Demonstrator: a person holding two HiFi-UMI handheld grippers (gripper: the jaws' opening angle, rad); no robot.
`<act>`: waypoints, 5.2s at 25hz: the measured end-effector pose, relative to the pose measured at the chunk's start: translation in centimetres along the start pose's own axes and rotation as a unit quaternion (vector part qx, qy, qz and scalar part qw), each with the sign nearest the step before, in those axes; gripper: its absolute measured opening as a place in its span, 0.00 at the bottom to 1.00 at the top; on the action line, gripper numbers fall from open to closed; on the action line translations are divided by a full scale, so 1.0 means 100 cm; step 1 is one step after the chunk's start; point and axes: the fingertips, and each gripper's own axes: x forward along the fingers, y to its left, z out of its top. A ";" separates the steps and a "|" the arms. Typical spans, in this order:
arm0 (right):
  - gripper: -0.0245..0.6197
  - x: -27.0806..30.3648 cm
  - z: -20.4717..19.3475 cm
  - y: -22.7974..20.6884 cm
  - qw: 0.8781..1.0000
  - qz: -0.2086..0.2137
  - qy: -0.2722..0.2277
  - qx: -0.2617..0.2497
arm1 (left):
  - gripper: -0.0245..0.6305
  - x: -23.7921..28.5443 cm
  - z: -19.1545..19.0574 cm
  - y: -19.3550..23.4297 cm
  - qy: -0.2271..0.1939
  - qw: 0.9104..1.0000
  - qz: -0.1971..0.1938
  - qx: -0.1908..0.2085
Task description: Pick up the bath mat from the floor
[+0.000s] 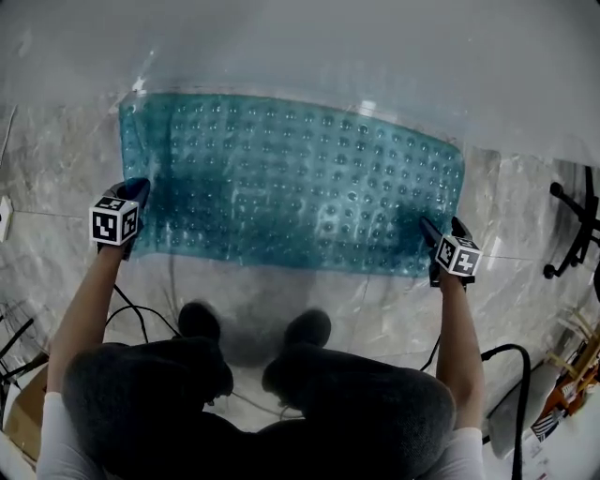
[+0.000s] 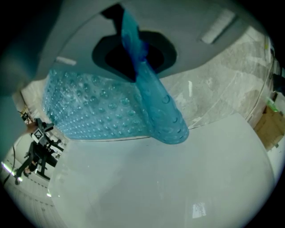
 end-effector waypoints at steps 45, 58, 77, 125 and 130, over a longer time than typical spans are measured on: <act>0.07 -0.230 0.125 0.164 0.992 0.113 0.052 -0.028 | 0.07 -0.194 0.092 -0.068 0.019 0.996 -0.083 -0.024; 0.07 -0.454 0.169 0.244 0.984 0.144 0.094 -0.037 | 0.07 -0.442 0.136 -0.109 0.014 0.992 -0.122 0.014; 0.07 -0.792 0.246 0.396 0.971 0.213 0.012 0.109 | 0.07 -0.798 0.191 -0.113 -0.042 0.984 -0.166 -0.039; 0.08 -1.217 0.144 0.397 0.869 0.428 -0.225 0.106 | 0.07 -1.195 0.103 -0.375 -0.284 0.937 -0.193 -0.064; 0.08 -1.224 0.134 0.430 0.865 0.425 -0.241 0.116 | 0.07 -1.210 0.086 -0.354 -0.282 0.937 -0.197 -0.057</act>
